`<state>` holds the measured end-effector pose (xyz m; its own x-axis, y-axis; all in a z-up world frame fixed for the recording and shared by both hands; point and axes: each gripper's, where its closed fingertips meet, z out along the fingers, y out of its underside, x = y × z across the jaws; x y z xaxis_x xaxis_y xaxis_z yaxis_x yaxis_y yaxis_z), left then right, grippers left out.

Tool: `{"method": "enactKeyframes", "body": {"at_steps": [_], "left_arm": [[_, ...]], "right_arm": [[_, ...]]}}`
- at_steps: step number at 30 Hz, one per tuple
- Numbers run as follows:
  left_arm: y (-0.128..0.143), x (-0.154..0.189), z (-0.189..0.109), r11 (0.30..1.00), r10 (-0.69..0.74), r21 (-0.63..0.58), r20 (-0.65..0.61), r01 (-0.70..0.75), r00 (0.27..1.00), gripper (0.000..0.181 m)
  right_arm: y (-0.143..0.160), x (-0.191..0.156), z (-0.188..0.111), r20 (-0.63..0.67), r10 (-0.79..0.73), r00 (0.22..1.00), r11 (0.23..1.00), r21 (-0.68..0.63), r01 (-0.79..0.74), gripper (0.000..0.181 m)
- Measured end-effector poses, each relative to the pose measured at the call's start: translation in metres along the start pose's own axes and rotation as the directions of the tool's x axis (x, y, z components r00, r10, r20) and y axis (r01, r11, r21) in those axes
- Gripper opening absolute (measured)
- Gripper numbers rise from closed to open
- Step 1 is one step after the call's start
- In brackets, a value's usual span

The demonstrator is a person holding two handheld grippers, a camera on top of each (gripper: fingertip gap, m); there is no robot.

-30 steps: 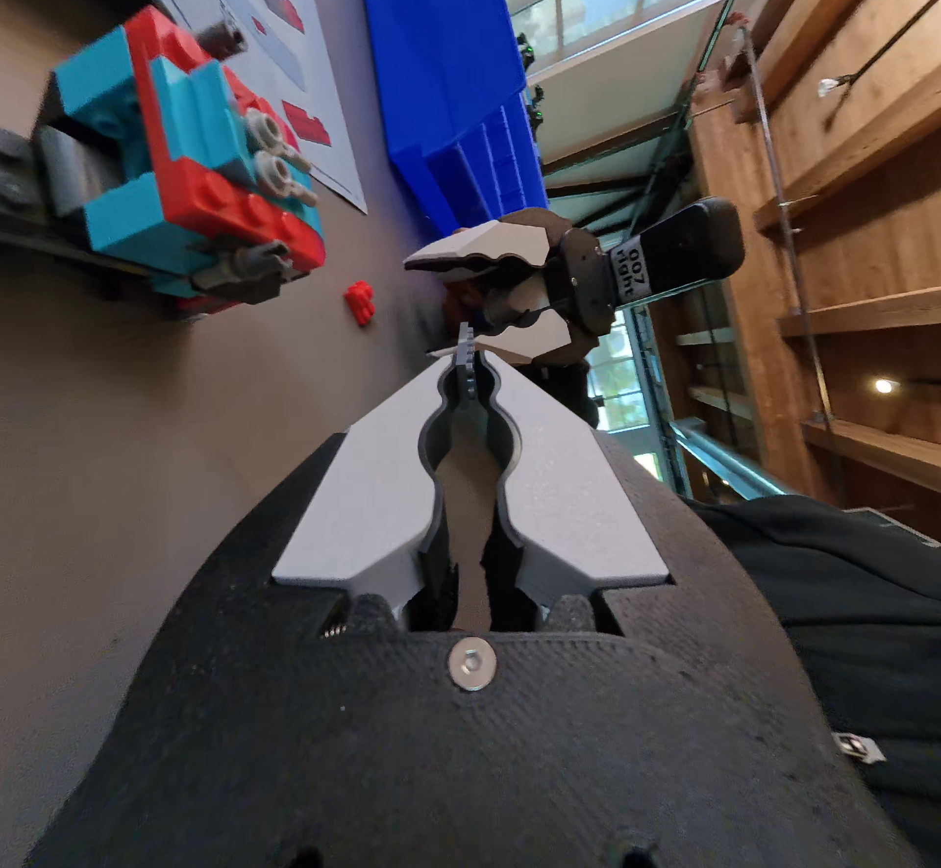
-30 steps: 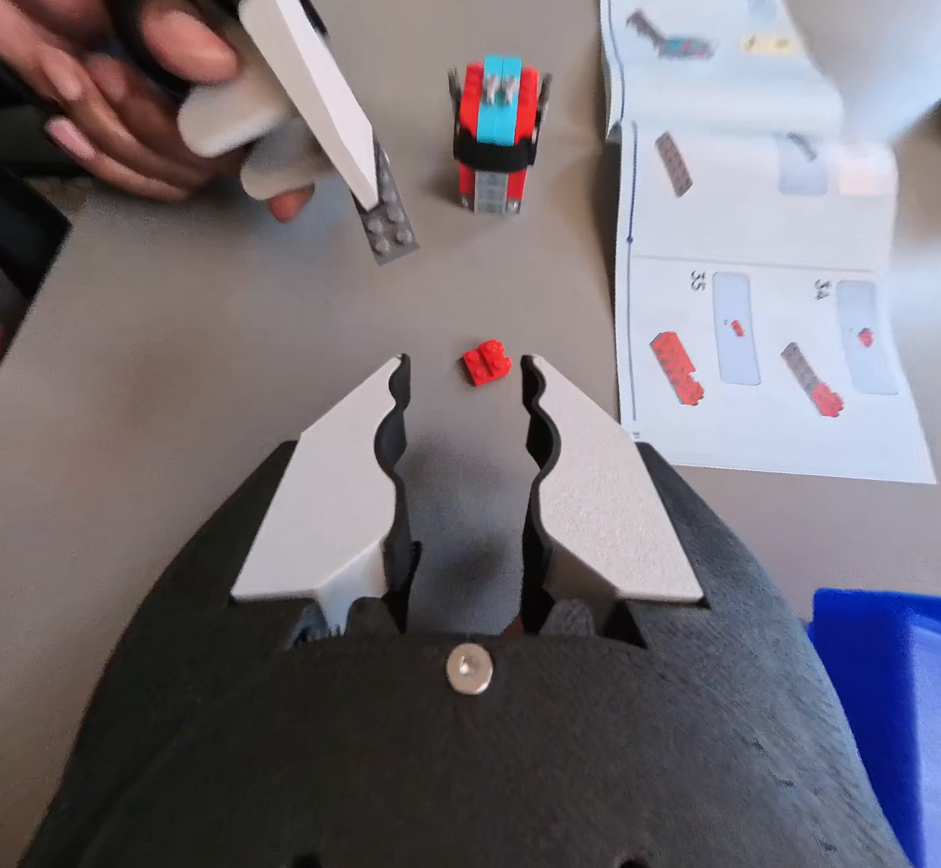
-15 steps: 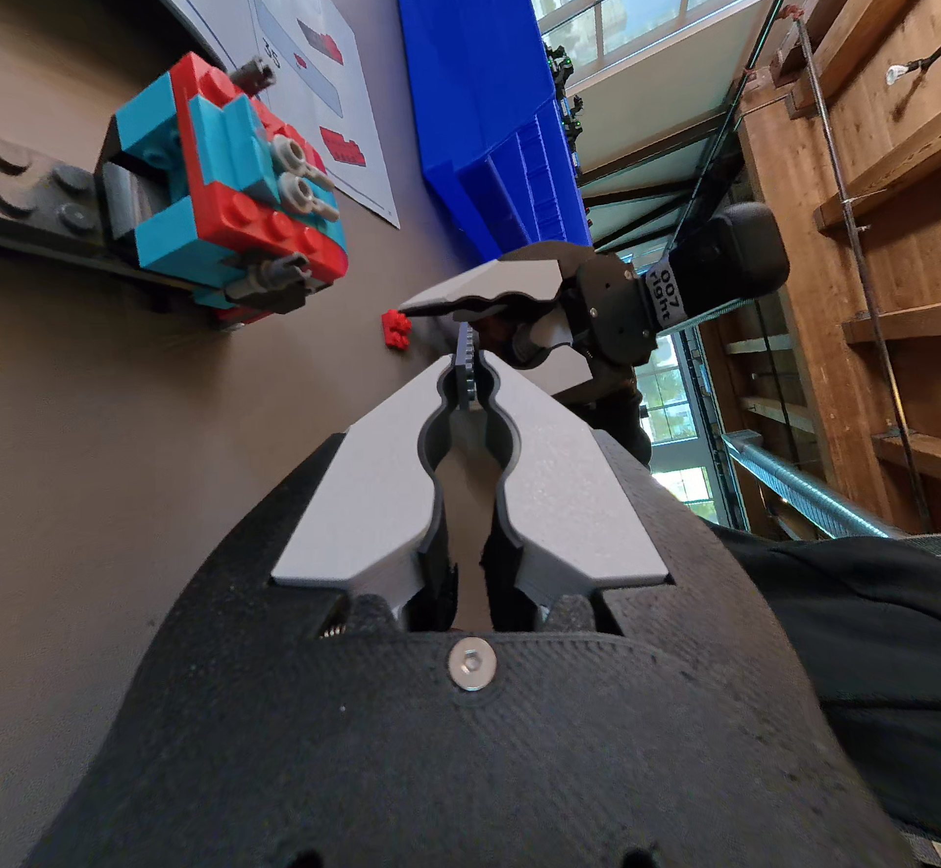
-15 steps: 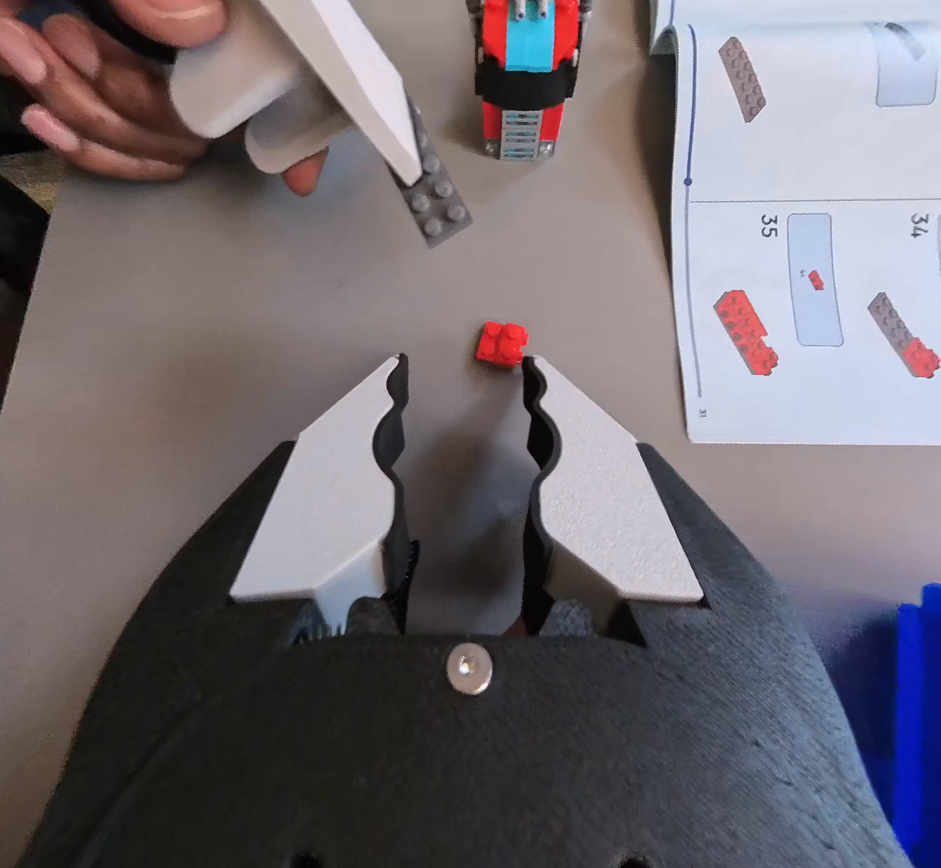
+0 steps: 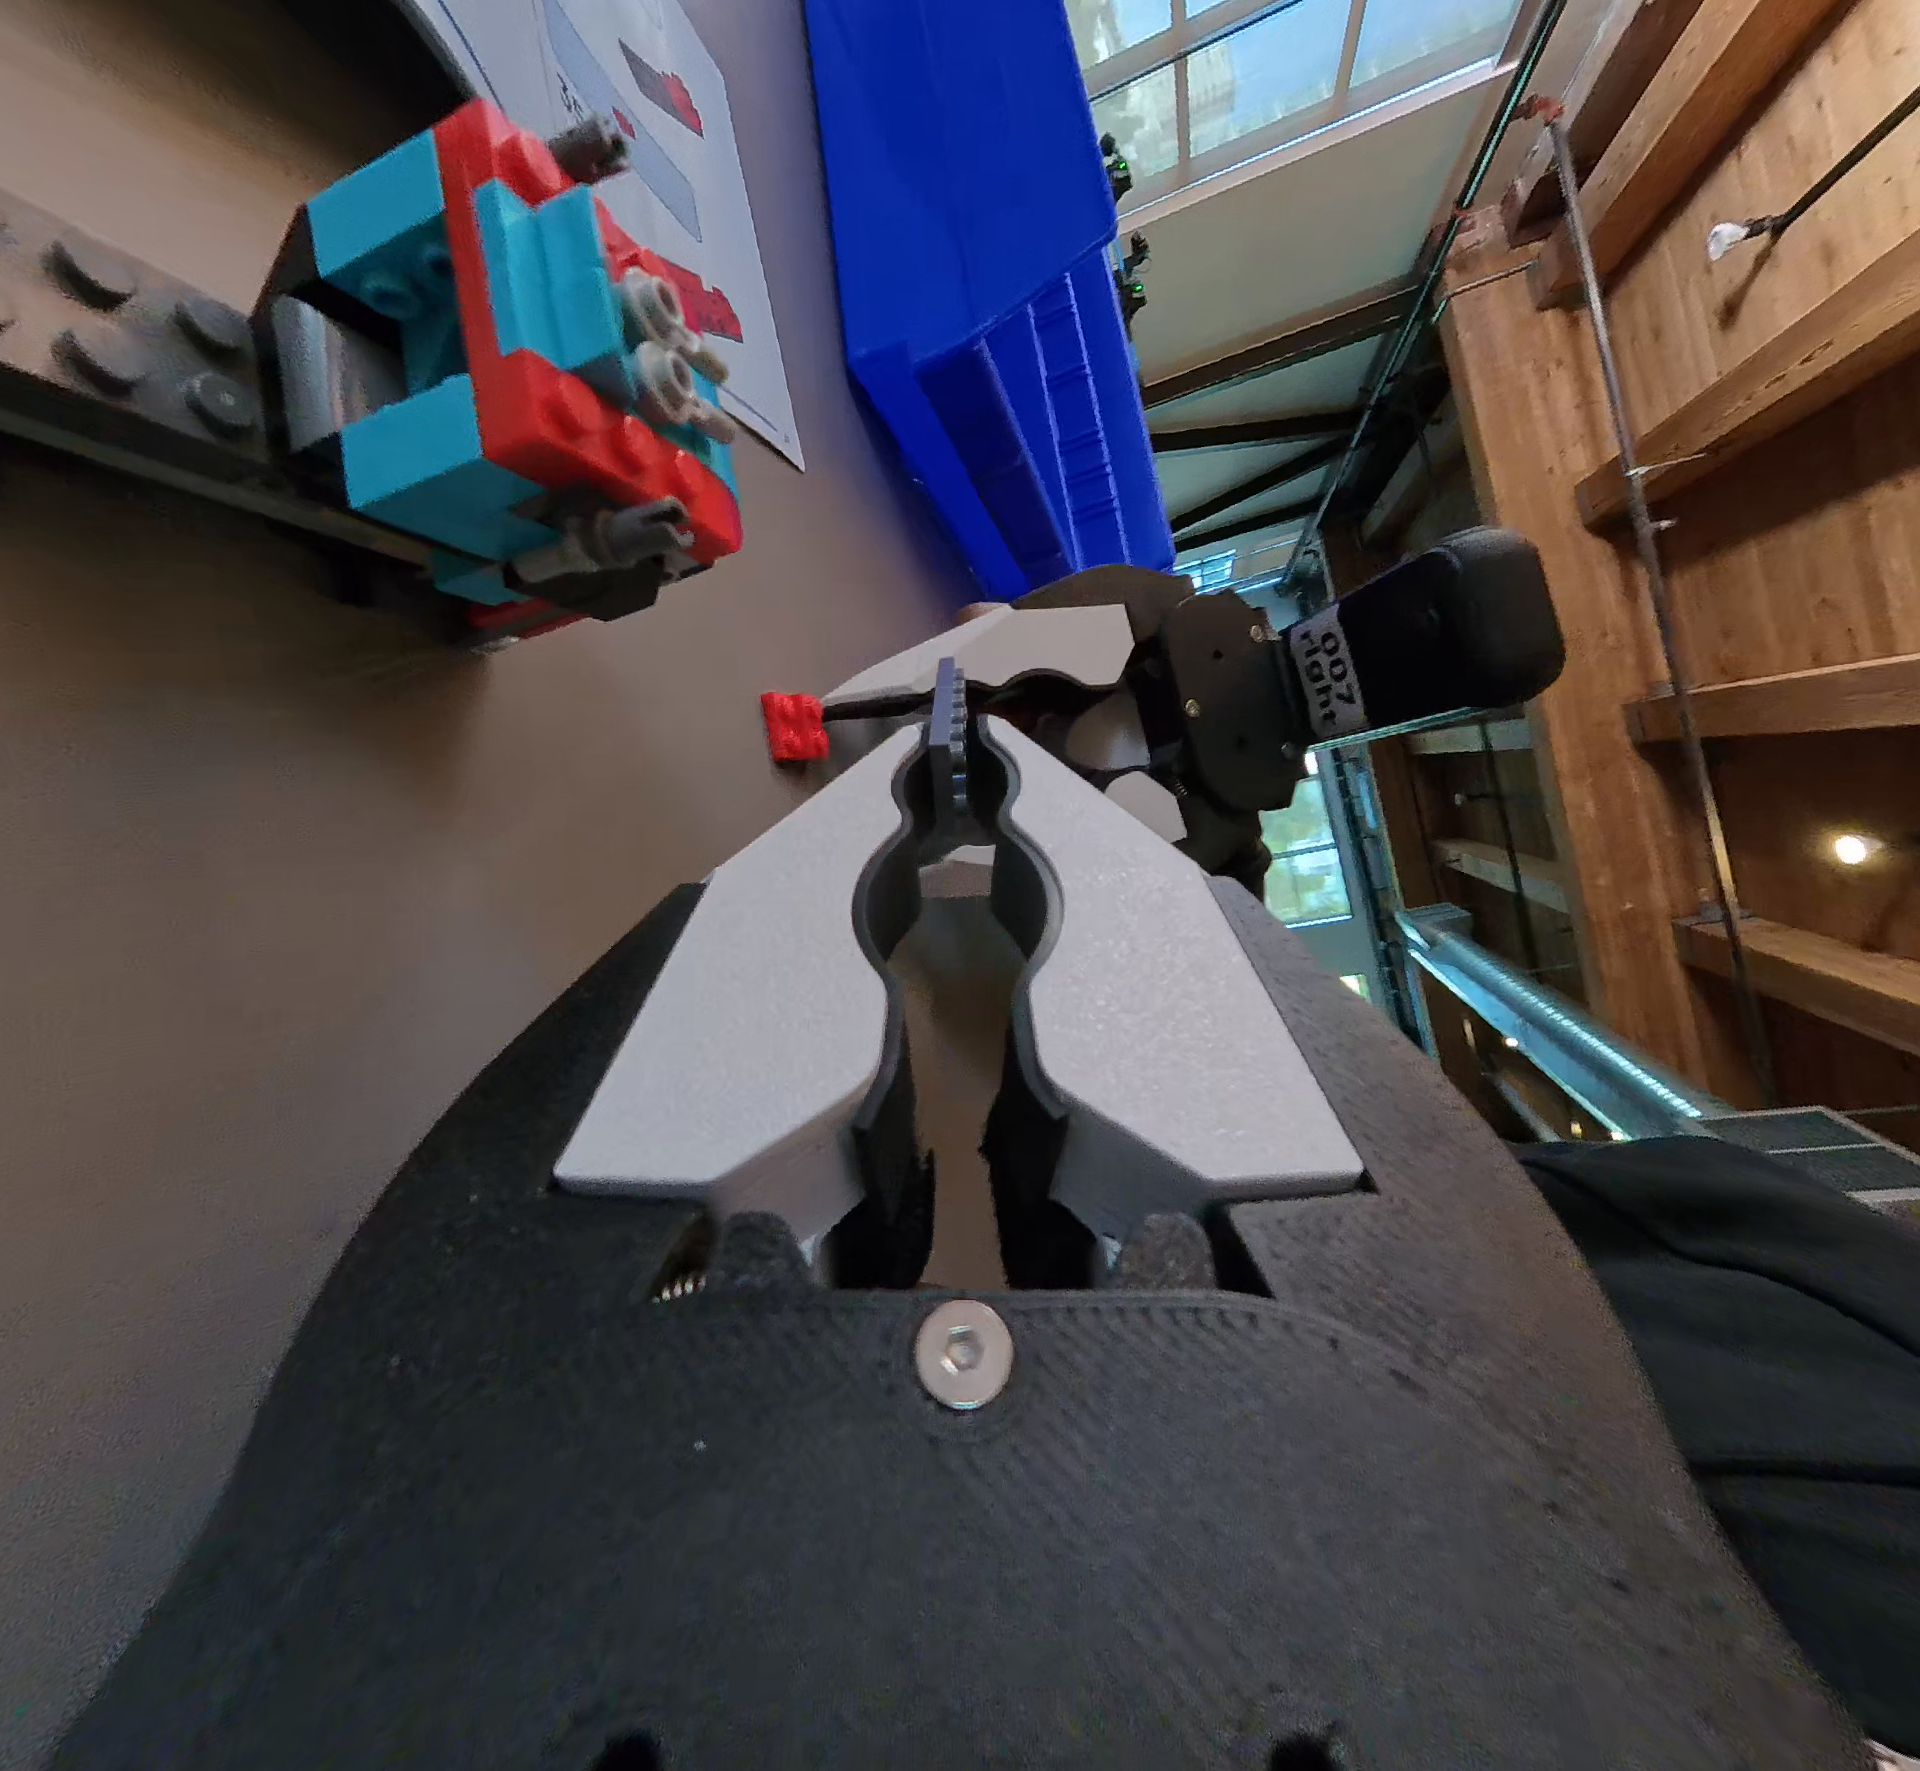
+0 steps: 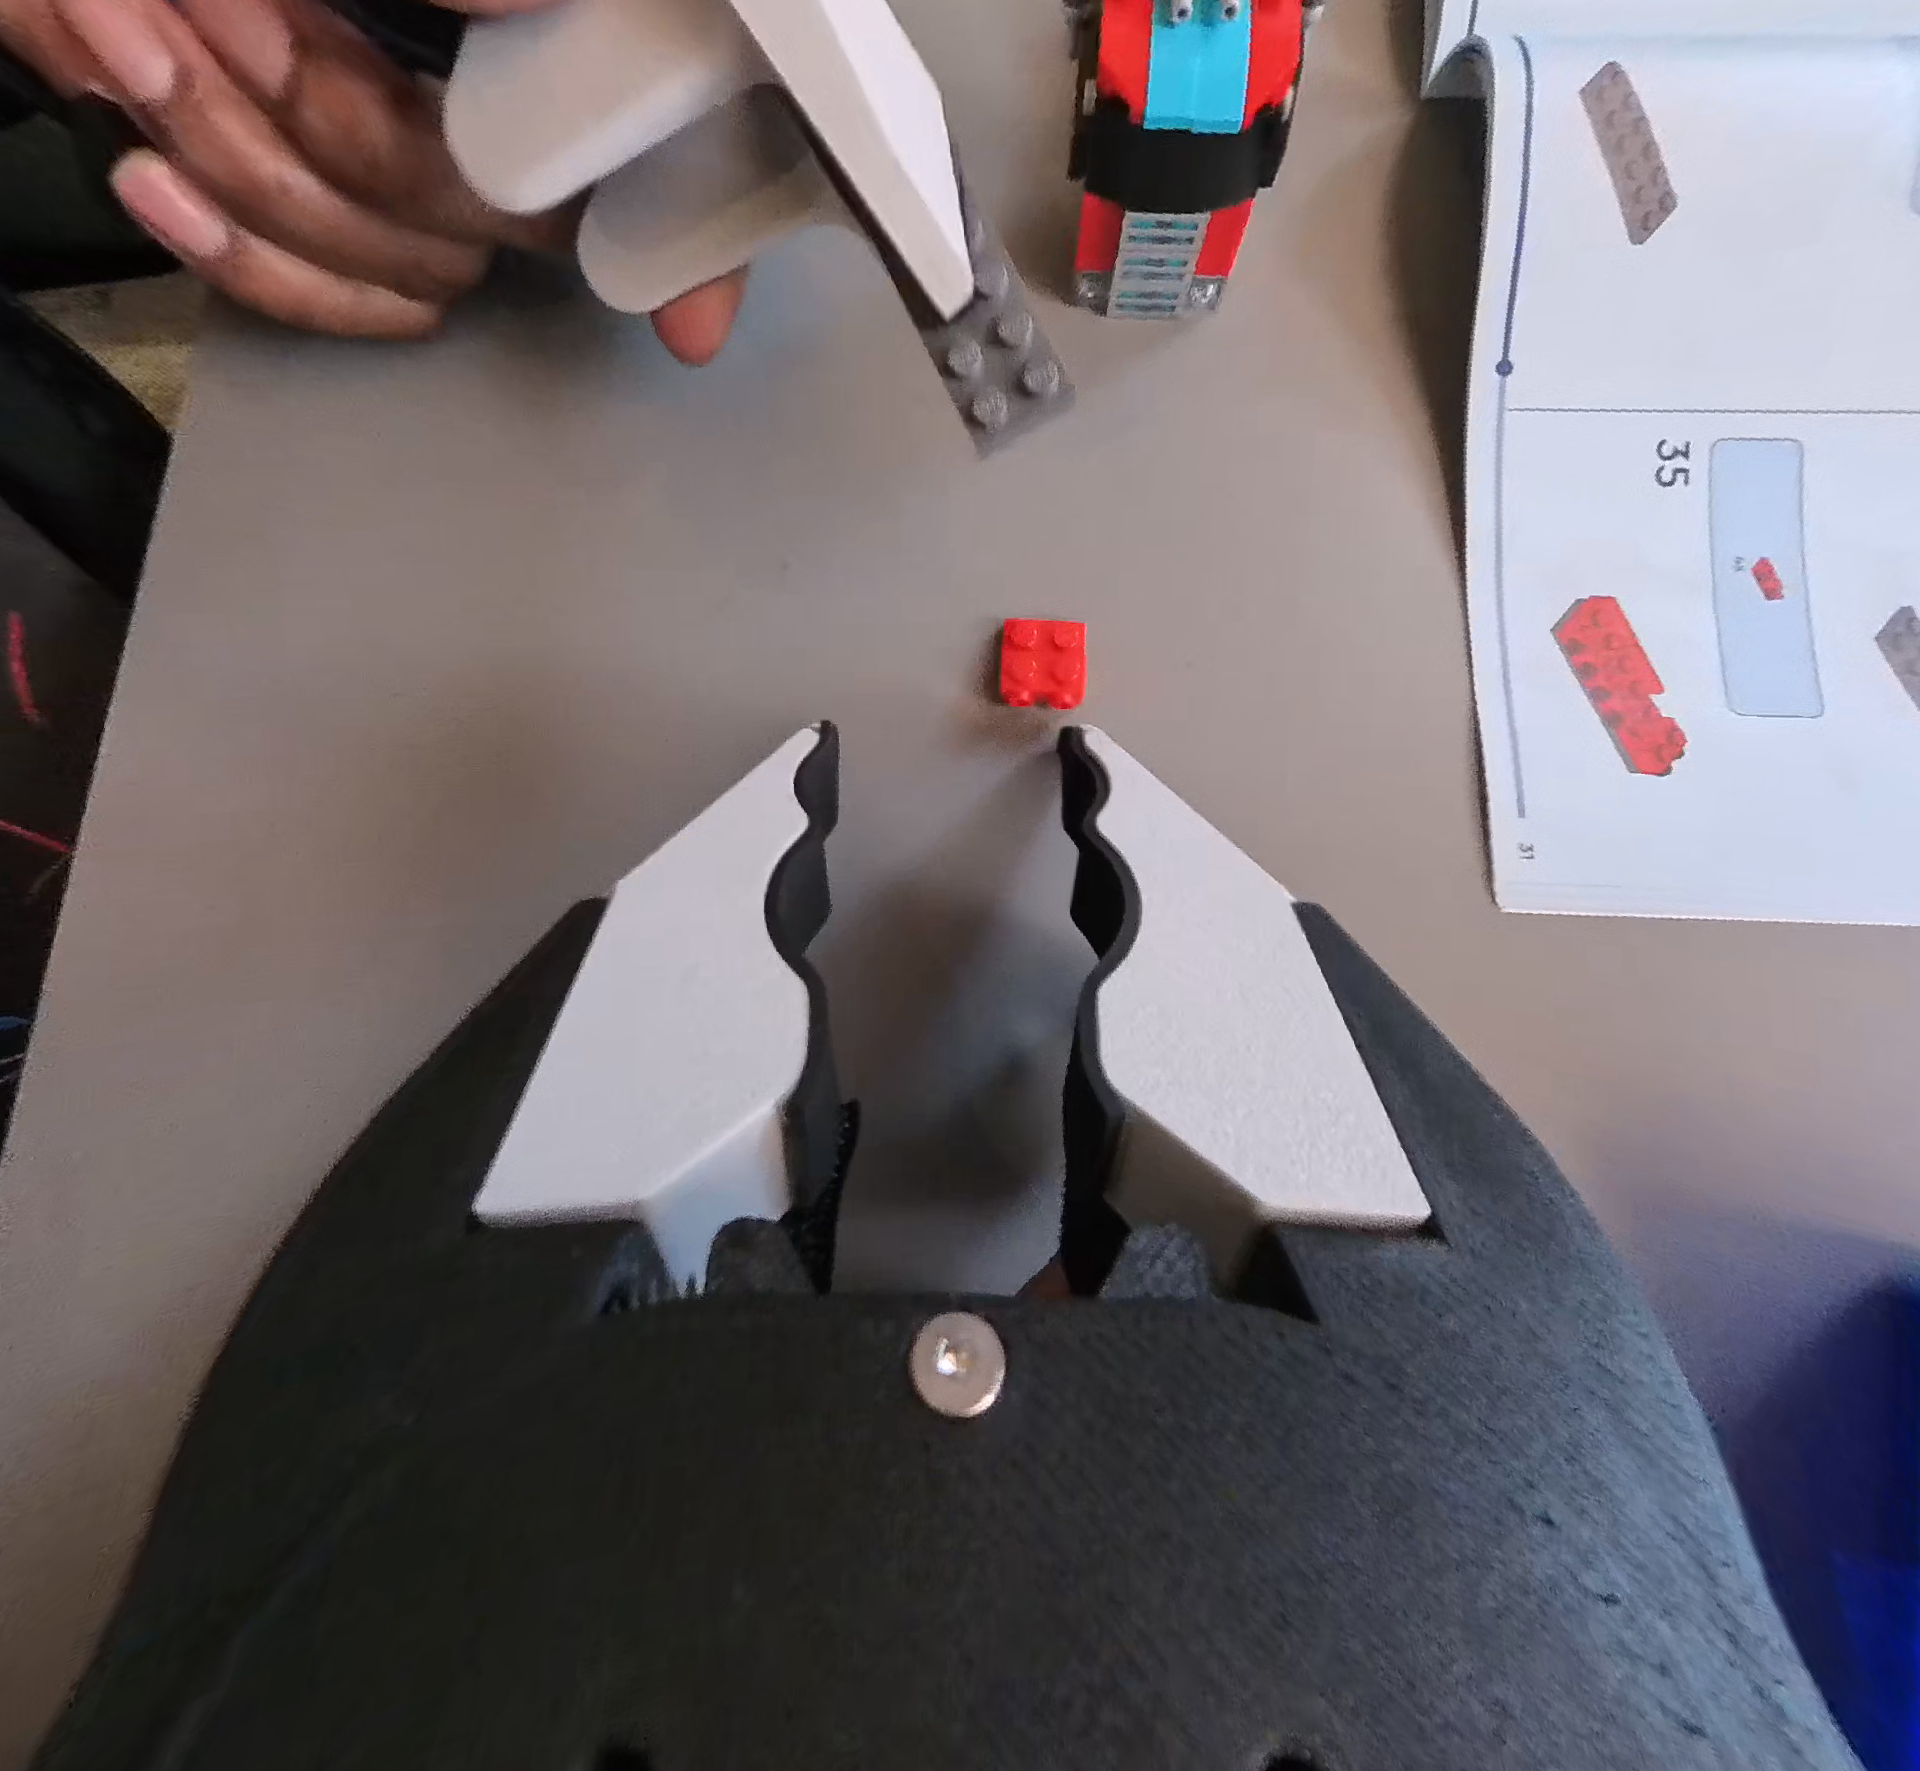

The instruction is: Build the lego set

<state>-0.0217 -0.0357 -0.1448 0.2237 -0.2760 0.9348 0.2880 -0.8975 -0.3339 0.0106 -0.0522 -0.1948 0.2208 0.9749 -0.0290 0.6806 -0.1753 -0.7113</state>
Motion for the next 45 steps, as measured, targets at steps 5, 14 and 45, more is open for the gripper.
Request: {"method": "enactKeyframes", "body": {"at_steps": [5, 14, 45], "left_arm": [[-0.007, 0.002, -0.007, 0.994, -0.102, 0.022, -0.078, 0.104, 0.992, 0.005], [-0.009, 0.004, -0.009, 0.988, -0.155, 0.008, -0.134, 0.157, 0.979, 0.005], [0.004, 0.013, -0.004, 0.989, -0.136, -0.080, -0.176, 0.124, 0.975, 0.005]], "right_arm": [[-0.007, 0.015, -0.004, -0.031, -0.010, 0.999, 0.999, 0.034, 0.011, 0.041], [-0.010, 0.018, 0.011, 0.019, -0.053, 0.998, 0.998, -0.025, 0.054, 0.023], [-0.071, -0.003, -0.020, 0.158, -0.331, 0.930, 0.943, 0.056, 0.327, 0.017]]}}
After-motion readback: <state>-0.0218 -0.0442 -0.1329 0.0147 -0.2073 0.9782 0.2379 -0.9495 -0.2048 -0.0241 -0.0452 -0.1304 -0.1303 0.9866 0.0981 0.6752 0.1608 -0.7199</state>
